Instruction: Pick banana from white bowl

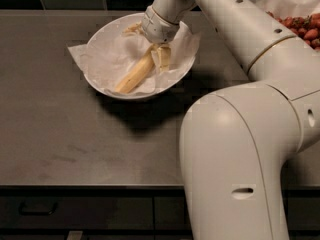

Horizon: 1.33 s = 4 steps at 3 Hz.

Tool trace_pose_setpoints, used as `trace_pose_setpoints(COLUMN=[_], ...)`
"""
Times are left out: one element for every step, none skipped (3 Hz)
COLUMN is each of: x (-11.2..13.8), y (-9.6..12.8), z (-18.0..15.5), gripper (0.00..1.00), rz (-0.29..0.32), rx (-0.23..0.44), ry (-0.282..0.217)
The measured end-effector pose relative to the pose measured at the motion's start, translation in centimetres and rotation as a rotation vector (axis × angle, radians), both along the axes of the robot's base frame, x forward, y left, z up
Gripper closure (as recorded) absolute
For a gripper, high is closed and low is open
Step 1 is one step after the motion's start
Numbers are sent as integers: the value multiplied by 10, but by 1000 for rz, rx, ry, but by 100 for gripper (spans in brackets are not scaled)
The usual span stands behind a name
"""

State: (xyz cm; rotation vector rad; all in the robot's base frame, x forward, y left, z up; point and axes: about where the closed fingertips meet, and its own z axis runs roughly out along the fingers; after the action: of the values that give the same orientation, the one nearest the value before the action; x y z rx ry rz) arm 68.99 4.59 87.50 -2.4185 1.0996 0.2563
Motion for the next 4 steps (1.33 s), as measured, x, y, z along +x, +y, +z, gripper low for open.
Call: trace_pose_setpoints(x=[0, -6, -13, -17], y=[0, -1, -2, 3], z=[0, -9, -15, -19], gripper=[19, 19, 11, 11], rz=[0, -18, -35, -32], rx=[0, 0, -6, -12], ry=[0, 36, 64, 80])
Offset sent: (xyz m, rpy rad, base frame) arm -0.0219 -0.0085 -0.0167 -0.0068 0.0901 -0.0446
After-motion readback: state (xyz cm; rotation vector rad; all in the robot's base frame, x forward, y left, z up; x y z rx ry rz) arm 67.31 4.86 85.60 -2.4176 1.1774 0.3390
